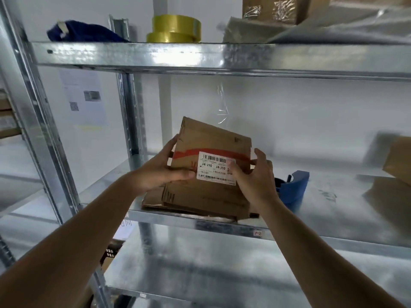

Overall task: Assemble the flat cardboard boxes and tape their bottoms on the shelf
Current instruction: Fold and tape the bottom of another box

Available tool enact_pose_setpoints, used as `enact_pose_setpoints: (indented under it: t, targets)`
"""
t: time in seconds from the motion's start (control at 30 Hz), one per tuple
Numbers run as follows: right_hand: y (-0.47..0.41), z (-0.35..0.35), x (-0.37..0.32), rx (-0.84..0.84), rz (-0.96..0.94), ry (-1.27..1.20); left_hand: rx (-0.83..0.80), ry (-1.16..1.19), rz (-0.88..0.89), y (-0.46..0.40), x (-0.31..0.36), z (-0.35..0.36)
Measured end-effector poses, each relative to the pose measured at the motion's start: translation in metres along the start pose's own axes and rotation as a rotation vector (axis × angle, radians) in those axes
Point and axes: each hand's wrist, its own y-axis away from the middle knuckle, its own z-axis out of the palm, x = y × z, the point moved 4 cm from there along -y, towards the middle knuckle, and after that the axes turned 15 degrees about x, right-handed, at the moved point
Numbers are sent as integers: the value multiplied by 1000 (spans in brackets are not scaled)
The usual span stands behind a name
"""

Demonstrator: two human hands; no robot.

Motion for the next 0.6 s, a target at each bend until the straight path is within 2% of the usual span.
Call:
enact_pose_setpoints:
  t: [0.13, 0.37, 0.6]
  targets:
    - [8, -17, 2, -66, 102, -159, 19, 74, 103, 23, 14, 9]
    - [27, -55, -11, -101, 8, -494, 196, 278, 132, 57, 38, 21]
    - [27, -101, -12, -117, -68, -546, 230, 228, 157, 76, 57, 47]
